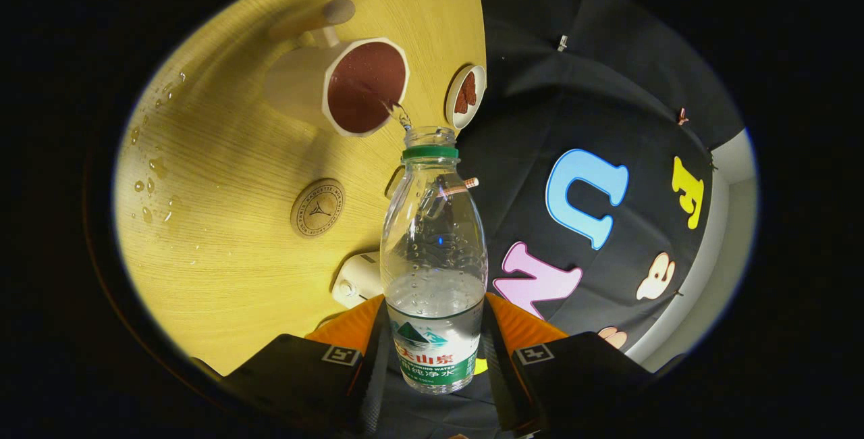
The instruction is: Take the bottle from table, then pour the juice into the cup, finally place the bottle on the coaster
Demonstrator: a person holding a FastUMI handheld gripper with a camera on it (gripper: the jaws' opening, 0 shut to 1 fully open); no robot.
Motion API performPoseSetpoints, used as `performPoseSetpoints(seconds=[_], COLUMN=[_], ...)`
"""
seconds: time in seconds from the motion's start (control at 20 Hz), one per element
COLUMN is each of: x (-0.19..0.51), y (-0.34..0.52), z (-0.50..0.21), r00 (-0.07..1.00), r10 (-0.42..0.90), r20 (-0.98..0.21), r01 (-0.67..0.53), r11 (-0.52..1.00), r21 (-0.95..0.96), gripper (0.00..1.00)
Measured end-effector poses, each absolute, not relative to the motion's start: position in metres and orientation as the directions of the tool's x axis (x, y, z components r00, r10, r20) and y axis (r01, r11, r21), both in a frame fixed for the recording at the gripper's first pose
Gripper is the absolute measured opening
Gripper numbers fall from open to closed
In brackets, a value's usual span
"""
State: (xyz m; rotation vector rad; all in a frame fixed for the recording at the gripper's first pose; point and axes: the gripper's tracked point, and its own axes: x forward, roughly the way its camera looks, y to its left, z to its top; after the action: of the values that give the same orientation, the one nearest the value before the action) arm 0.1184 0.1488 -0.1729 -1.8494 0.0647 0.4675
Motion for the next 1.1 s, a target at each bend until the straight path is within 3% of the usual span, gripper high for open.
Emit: performPoseSetpoints(seconds=[1.1], x=[0.119], y=[0.165], z=[-0.170], r00=[0.897], r10=[0.268], r20=[-0.351], r01=[-0.164], r11=[-0.535], r21=[-0.829], gripper=[0.68])
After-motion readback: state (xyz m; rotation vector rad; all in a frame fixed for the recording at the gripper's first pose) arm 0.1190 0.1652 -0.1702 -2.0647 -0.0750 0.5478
